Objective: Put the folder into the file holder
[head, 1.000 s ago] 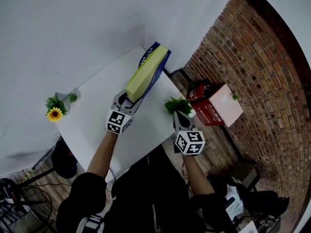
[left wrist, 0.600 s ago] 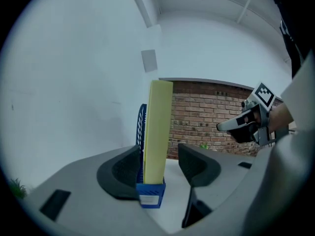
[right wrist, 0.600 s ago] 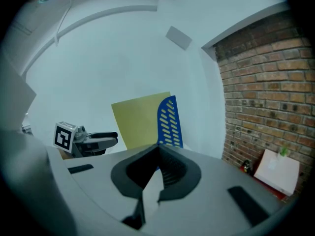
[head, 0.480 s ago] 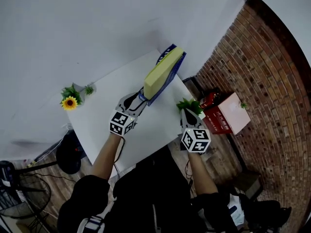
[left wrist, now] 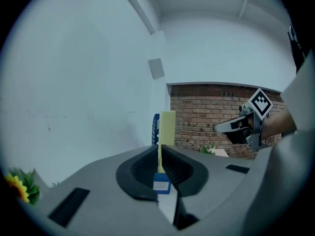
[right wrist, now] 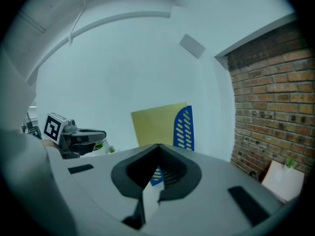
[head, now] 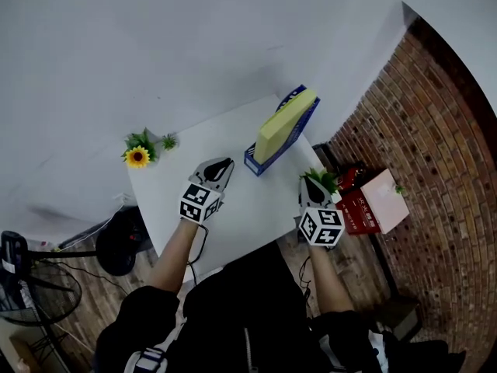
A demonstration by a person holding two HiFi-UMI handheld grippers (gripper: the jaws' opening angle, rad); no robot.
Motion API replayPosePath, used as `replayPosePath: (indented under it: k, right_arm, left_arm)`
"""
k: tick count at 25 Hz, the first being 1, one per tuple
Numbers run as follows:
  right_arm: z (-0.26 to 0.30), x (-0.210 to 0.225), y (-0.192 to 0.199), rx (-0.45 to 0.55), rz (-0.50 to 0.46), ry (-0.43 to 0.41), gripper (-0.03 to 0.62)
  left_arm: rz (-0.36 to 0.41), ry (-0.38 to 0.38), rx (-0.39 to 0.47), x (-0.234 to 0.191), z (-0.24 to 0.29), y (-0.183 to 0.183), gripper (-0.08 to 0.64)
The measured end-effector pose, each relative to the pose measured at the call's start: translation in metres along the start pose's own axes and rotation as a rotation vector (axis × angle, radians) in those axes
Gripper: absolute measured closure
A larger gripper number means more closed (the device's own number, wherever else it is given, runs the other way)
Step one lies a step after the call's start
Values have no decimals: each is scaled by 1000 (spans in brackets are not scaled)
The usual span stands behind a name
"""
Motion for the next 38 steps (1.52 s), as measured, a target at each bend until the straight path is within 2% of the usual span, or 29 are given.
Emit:
replayPosePath:
  k: [14, 25, 38]
  right_arm:
    - [2, -19, -16, 37, -83, -9, 588]
    - [2, -25, -17, 40, -114, -18, 586]
    - [5, -18, -15, 37, -99, -19, 586]
  left_arm:
    - [-23, -49, 44, -16, -44, -16, 526]
    - [-37, -41, 37, -16, -47, -12, 526]
    - [-41, -28, 36, -15, -36, -10, 537]
Point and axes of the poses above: the fingertips, and each gripper's own axes: z forward along the fingers, x to its right, y out of its underside, the point moved 9 cm from there along -z, backward along the fingers, and after that the axes turned 14 degrees about -y, right-handed, at the moved point
